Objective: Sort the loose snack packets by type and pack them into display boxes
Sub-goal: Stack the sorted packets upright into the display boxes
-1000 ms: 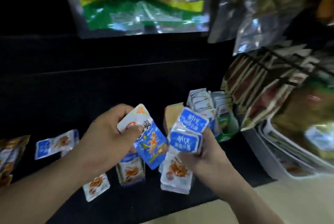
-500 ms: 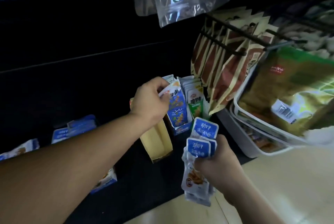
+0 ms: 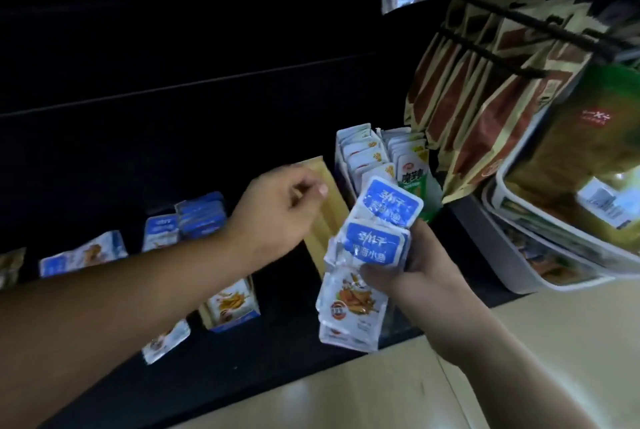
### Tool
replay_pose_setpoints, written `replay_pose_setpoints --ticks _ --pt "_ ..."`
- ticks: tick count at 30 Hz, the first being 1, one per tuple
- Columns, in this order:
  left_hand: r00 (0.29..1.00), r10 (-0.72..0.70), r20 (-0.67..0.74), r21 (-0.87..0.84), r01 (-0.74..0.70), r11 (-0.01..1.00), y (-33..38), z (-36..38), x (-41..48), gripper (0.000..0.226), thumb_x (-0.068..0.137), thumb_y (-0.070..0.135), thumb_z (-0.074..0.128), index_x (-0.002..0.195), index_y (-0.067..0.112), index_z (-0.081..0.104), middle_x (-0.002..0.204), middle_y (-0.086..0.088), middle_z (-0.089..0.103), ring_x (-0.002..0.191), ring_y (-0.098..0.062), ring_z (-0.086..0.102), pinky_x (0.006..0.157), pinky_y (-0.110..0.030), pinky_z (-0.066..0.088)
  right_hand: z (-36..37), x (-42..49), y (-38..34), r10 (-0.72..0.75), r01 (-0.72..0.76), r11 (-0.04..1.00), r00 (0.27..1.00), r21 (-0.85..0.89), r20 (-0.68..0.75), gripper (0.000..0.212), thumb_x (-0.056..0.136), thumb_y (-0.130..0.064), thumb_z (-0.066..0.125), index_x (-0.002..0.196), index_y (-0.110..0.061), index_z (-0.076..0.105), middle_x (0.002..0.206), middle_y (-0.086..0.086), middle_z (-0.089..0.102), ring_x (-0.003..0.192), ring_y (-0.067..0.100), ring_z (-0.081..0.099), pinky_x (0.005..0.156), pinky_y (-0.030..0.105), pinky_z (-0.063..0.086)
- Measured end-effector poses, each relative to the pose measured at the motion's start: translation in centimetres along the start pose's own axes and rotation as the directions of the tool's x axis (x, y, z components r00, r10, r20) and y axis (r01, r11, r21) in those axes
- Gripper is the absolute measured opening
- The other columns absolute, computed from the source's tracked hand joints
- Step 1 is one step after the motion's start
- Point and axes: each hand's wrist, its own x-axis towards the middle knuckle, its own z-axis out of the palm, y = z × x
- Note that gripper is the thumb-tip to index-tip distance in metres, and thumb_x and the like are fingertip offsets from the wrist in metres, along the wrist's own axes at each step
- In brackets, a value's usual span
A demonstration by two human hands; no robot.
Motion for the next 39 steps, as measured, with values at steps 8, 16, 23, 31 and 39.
replay_pose_setpoints --ticks 8,16,23,31,39 --pt "0.946 -0.319 0.054 -0.266 0.322 0.909 -3.9 -6.2 -11.1 0.034 0.100 0.024 0.067 0.122 0.046 0.055 0.115 0.029 0.069 0.099 0.007 0.067 0.081 -0.014 0.054 11.5 1.8 -2.1 -0.107 0.123 0.991 0.969 -0.059 0.223 0.055 0.078 -0.012 0.075 0.120 -0.042 0.054 0.110 -0.006 0.075 0.104 0.017 0.072 0.094 0.056 0.058" --pt "0.920 -0.391 -0.021 -0.395 0.352 0.849 -8.1 -9.6 -11.6 0.034 0.103 0.021 0.062 0.129 0.043 0.057 0.110 0.018 0.075 0.100 0.001 0.071 0.075 -0.011 0.054 18.4 3.8 -3.1 -0.134 0.082 0.980 0.946 0.181 0.296 0.066 0.075 0.014 0.063 0.126 -0.025 0.053 0.112 0.004 0.076 0.106 0.024 0.074 0.091 0.052 0.060" --pt "0.916 -0.402 -0.014 -0.450 0.353 0.820 -11.7 -6.1 -13.0 0.052 0.103 -0.001 0.053 0.142 0.033 0.049 0.123 0.012 0.073 0.116 -0.005 0.068 0.100 -0.034 0.057 19.2 4.6 -0.3 -0.119 0.143 0.987 0.954 -0.069 0.274 0.064 0.078 0.014 0.067 0.120 -0.033 0.057 0.110 -0.004 0.075 0.105 0.011 0.072 0.090 0.040 0.061" --pt "0.925 -0.299 -0.234 -0.154 0.269 0.951 -13.9 -5.3 -12.6 0.035 0.095 0.000 0.062 0.117 0.027 0.066 0.097 0.016 0.068 0.090 0.002 0.065 0.073 -0.013 0.050 18.7 4.1 1.7 -0.203 0.260 0.948 0.939 -0.184 0.279 0.058 0.085 0.014 0.065 0.118 -0.032 0.054 0.110 -0.011 0.070 0.106 0.000 0.068 0.086 0.029 0.061" --pt "0.932 -0.317 -0.176 -0.054 0.312 0.948 -14.5 -4.7 -13.9 0.064 0.090 0.012 0.071 0.143 0.040 0.050 0.119 0.015 0.054 0.099 0.000 0.062 0.082 -0.018 0.055 19.1 3.6 5.0 -0.287 0.339 0.881 0.937 -0.329 0.197 0.064 0.076 0.007 0.074 0.121 -0.032 0.051 0.125 -0.009 0.048 0.116 0.007 0.056 0.090 0.016 0.052"
